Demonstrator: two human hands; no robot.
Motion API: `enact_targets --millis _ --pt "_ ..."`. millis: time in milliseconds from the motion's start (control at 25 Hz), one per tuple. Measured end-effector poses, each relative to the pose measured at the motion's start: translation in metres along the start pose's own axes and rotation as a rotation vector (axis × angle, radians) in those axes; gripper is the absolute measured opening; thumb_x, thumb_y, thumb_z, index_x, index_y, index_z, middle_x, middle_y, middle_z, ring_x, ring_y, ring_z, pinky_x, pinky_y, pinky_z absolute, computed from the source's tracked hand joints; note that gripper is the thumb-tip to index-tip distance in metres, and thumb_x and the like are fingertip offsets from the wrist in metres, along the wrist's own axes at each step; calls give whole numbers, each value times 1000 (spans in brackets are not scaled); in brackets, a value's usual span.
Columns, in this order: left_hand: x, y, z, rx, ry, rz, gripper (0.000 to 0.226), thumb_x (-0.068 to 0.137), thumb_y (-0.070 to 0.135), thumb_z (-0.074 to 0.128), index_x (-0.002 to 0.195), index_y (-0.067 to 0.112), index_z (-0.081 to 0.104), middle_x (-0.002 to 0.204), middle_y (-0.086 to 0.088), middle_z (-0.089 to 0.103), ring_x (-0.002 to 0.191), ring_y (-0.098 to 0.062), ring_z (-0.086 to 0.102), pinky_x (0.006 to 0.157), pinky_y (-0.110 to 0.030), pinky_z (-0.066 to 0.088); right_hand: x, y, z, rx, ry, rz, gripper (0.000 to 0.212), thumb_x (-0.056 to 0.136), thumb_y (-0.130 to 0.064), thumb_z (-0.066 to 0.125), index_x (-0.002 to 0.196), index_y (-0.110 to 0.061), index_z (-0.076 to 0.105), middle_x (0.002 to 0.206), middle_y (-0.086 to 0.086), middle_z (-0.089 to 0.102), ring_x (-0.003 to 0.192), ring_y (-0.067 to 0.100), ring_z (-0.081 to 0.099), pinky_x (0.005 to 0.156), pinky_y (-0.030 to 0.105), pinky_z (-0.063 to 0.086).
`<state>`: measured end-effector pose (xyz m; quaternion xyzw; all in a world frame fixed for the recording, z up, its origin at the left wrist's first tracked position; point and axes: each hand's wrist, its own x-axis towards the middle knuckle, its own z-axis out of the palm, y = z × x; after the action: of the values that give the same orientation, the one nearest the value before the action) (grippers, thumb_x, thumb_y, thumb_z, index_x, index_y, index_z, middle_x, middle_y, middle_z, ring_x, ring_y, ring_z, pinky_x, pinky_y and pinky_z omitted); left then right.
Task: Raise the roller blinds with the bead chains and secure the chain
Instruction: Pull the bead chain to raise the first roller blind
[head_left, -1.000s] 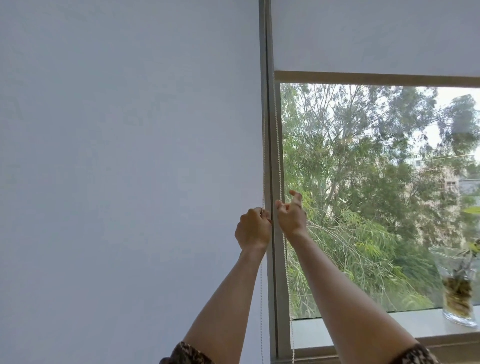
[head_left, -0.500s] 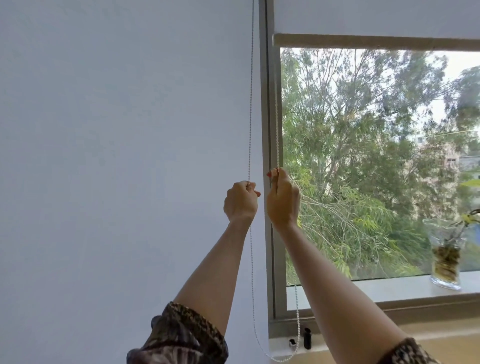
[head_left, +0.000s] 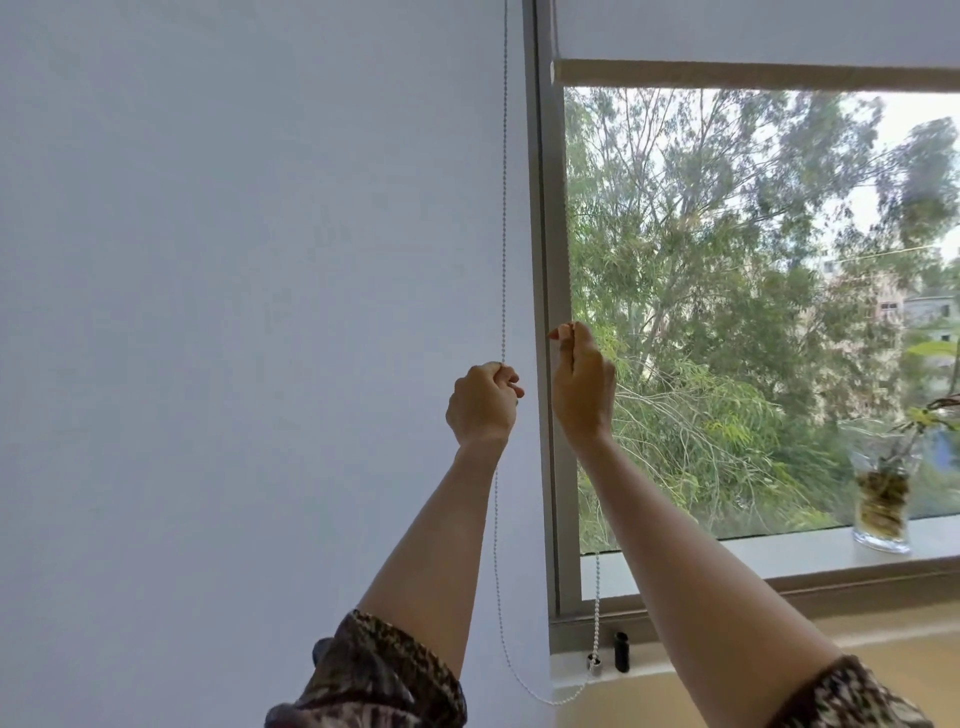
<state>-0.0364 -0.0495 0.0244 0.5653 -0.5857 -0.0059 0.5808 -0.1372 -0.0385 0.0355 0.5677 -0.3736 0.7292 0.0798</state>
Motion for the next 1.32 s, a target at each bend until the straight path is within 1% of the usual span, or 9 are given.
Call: enact_targets --millis 200,440,600,720,800,1040,1120,1240,1320 --pt "-8 -3 -1 -16 -93 -29 31 102 28 44 80 26 65 69 11 70 65 -5 71 73 -28 57 6 -16 -3 176 -73 109 25 100 -26 40 84 -16 55 51 -11 41 41 4 33 44 26 27" --pt "-19 13 -1 -28 -199 15 35 98 22 43 67 28 59 54 15 62 56 -4 67 63 -25 54 -2 -19 -13 659 -267 301 53 100 -42 34 87 -7 71 54 9 53 42 17 45 41 24 35" --pt "-29 24 -1 -18 -239 45 34 92 14 42 63 24 57 54 13 60 56 -8 62 54 -23 43 2 -14 -19 552 -266 338 40 97 -33 44 76 -32 77 82 -5 57 70 12 51 65 28 40" --pt "-38 24 1 -58 -290 59 33 92 13 42 71 22 65 58 10 67 57 -6 68 64 -26 56 6 -11 -23 417 -292 334 40 95 -29 47 71 -46 73 109 -6 50 116 22 44 102 39 32" --pt "-49 17 7 -83 -341 38 34 93 13 42 74 20 69 66 6 74 60 -6 71 71 -31 60 7 -13 -25 398 -333 336 36 95 -27 46 77 -43 73 123 -1 49 124 24 39 107 42 27" --pt "-58 0 24 -61 -443 28 32 96 14 46 78 18 72 72 6 77 63 -5 73 78 -35 61 17 -11 -23 543 -265 403 33 95 -6 42 108 -14 70 112 21 66 87 32 62 66 24 44" --pt "-55 -1 23 -17 -462 37 30 94 13 47 79 20 72 75 6 77 68 -4 73 80 -34 60 20 -7 -21 467 -245 357 33 93 -2 47 117 -15 65 104 16 71 76 22 65 63 24 51" --pt "-53 -2 18 67 -488 66 28 92 15 47 83 22 72 84 5 77 79 -11 74 83 -35 59 29 -7 -15 411 -190 308 32 92 -7 56 121 -17 53 88 16 72 74 30 69 68 42 56" --pt "-52 -2 15 83 -492 69 27 91 16 46 80 23 70 83 6 77 78 -9 74 83 -35 58 36 -8 -9 381 -168 322 28 93 -10 56 120 -12 54 77 11 68 60 21 64 57 33 55"
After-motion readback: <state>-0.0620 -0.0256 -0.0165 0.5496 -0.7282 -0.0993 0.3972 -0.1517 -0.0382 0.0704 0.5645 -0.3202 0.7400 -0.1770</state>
